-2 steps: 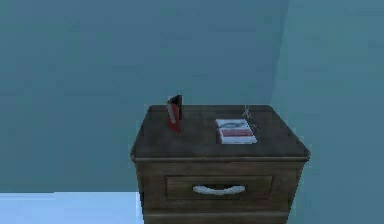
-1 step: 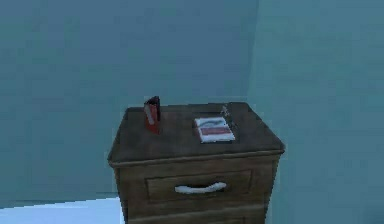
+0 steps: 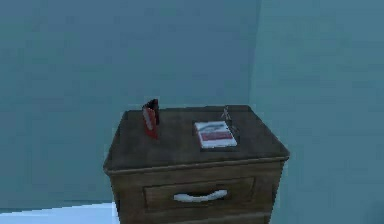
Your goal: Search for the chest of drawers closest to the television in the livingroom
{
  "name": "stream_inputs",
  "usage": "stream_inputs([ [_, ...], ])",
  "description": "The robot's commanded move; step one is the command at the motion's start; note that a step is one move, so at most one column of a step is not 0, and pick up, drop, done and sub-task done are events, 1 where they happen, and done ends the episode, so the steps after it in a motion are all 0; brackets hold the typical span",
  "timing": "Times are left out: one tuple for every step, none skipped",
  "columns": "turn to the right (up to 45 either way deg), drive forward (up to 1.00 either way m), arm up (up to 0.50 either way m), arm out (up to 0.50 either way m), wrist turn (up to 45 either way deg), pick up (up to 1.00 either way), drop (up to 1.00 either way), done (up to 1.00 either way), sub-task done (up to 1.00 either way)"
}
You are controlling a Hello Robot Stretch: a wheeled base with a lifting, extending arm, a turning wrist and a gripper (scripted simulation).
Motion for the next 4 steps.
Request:
stream_inputs([
  [-45.0, 0.00, 0.00, 0.00, 0.0, 0.00, 0.00, 0.00, 0.00],
  [-45.0, 0.00, 0.00, 0.00, 0.0, 0.00, 0.00, 0.00, 0.00],
  [-45.0, 0.00, 0.00, 0.00, 0.0, 0.00, 0.00, 0.00, 0.00],
  [0.0, 1.00, 0.00, 0.00, 0.0, 0.00, 0.00, 0.00, 0.00],
])
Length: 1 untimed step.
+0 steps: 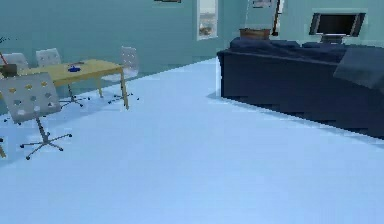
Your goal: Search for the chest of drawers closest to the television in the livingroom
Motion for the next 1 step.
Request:
stream_inputs([
  [0.0, 1.00, 0.00, 0.00, 0.0, 0.00, 0.00, 0.00, 0.00],
])
